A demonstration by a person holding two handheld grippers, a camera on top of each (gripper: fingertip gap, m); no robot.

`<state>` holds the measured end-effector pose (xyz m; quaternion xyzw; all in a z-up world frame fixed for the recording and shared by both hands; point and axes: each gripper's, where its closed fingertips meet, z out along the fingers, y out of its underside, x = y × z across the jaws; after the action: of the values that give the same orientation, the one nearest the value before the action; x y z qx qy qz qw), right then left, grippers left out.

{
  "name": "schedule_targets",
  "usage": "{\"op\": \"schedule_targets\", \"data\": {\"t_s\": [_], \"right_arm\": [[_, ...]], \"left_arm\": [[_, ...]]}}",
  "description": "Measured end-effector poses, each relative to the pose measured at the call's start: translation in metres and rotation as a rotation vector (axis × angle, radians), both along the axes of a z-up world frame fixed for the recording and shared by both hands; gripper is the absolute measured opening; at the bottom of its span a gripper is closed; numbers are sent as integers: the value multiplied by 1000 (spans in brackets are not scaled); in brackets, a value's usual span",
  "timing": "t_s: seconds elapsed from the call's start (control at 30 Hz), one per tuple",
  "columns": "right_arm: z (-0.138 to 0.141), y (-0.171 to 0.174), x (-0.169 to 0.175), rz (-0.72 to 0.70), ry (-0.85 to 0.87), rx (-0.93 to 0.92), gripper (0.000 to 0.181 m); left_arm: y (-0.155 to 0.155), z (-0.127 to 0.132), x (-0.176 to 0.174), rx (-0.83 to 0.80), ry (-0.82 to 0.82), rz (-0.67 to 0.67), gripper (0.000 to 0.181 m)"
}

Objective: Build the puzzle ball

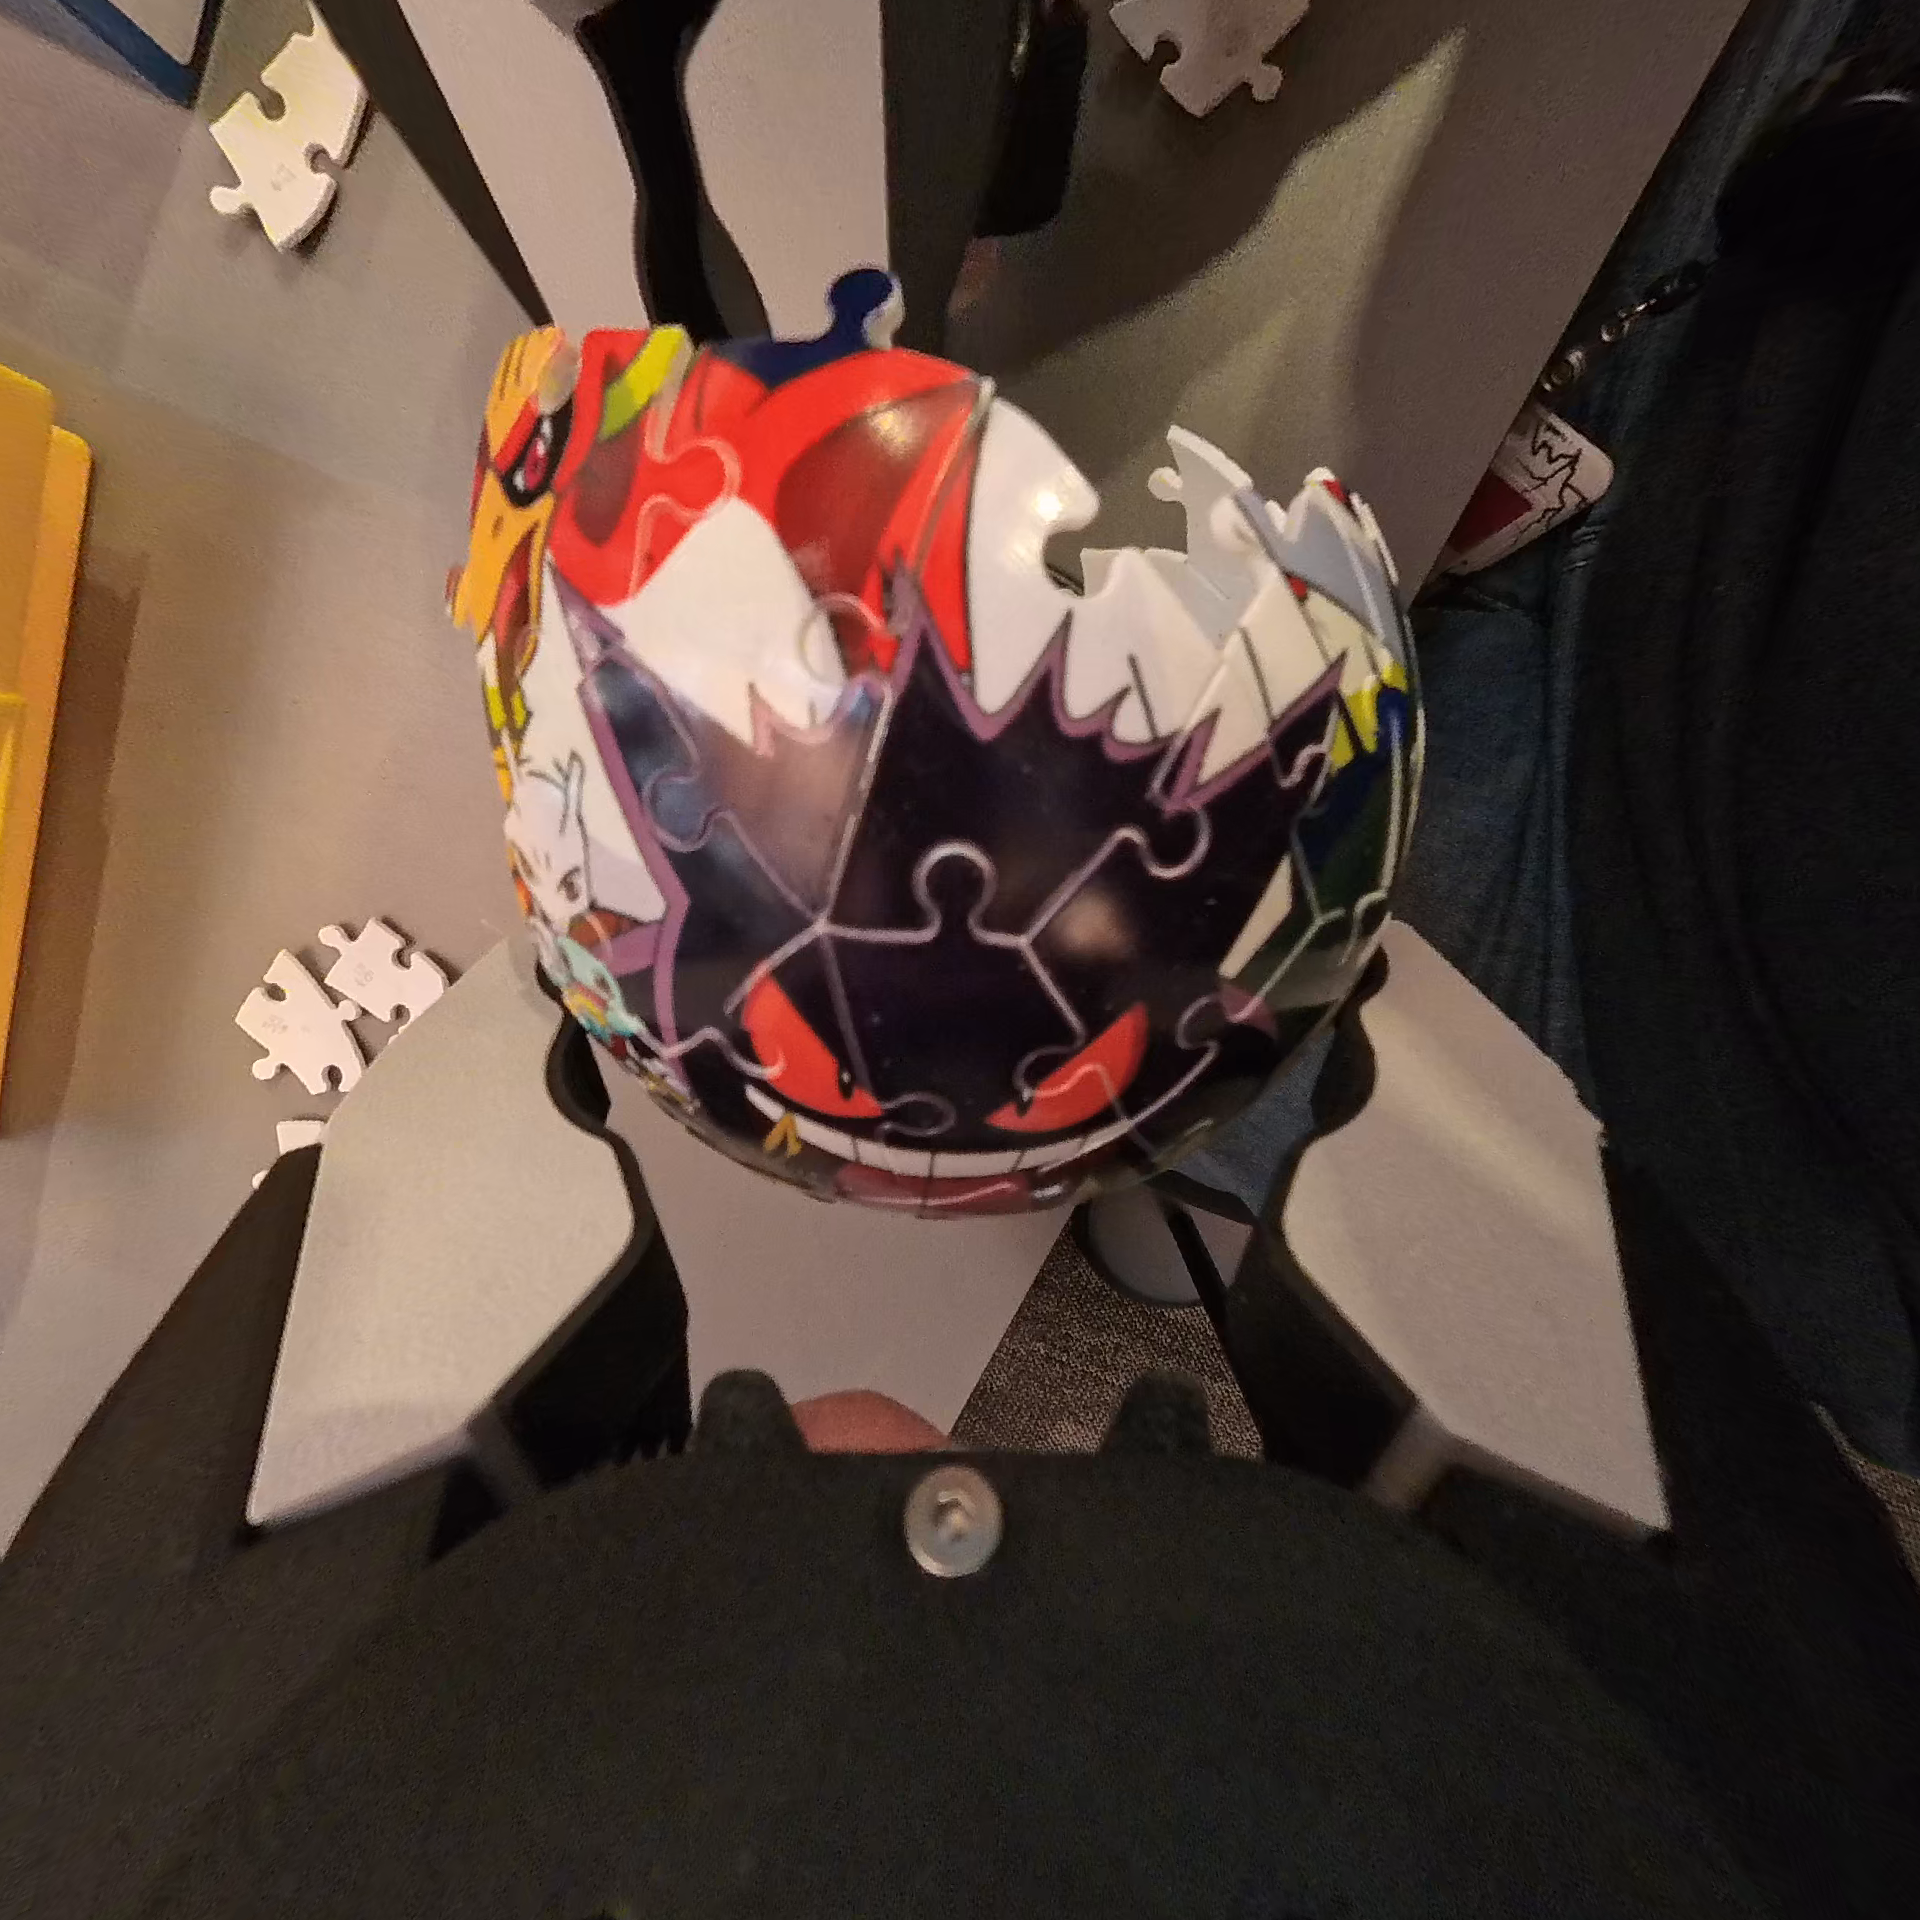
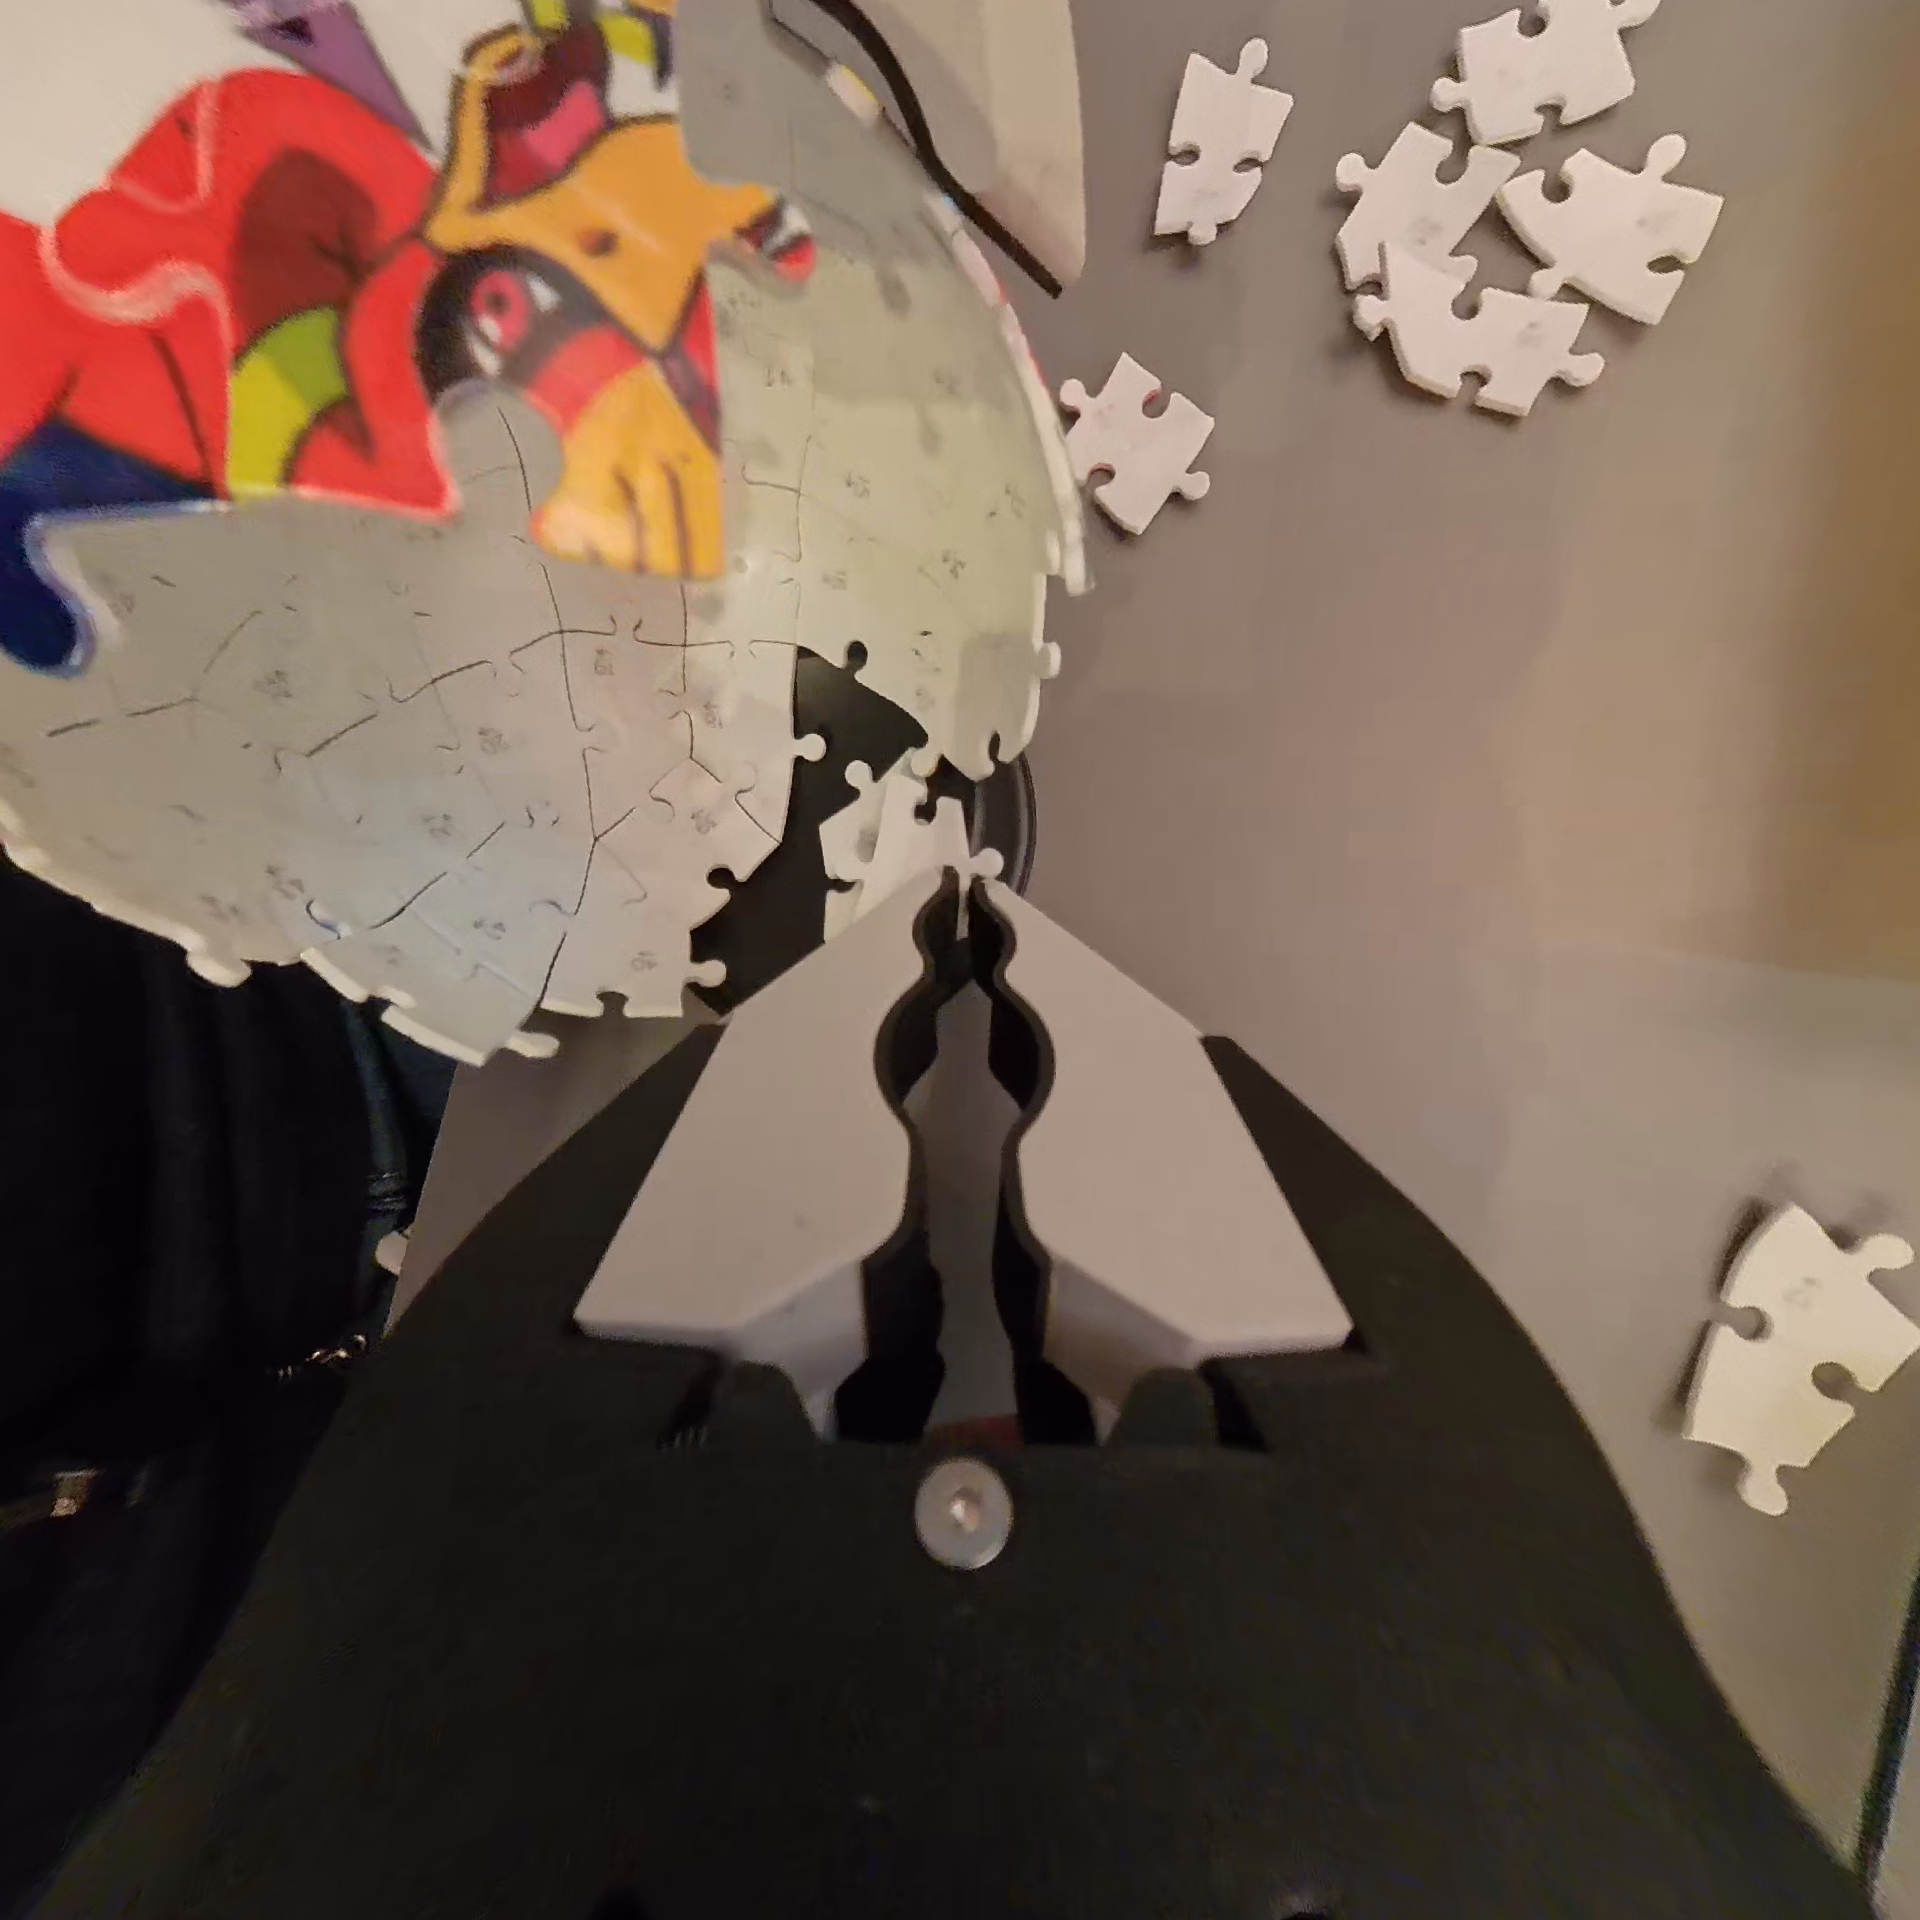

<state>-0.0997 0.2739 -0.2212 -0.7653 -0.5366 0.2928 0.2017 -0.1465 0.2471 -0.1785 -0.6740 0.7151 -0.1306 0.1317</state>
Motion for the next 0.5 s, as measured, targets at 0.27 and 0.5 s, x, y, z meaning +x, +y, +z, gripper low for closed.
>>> {"op": "schedule_targets", "data": {"t_s": [0.27, 0.5], "right_arm": [[3, 10, 22, -51, -9, -16, 0], [12, 20, 37, -88, -41, 68, 29]], "left_arm": [[1, 0, -2, 3, 0, 4, 133], [1, 0, -3, 3, -2, 10, 133]]}}
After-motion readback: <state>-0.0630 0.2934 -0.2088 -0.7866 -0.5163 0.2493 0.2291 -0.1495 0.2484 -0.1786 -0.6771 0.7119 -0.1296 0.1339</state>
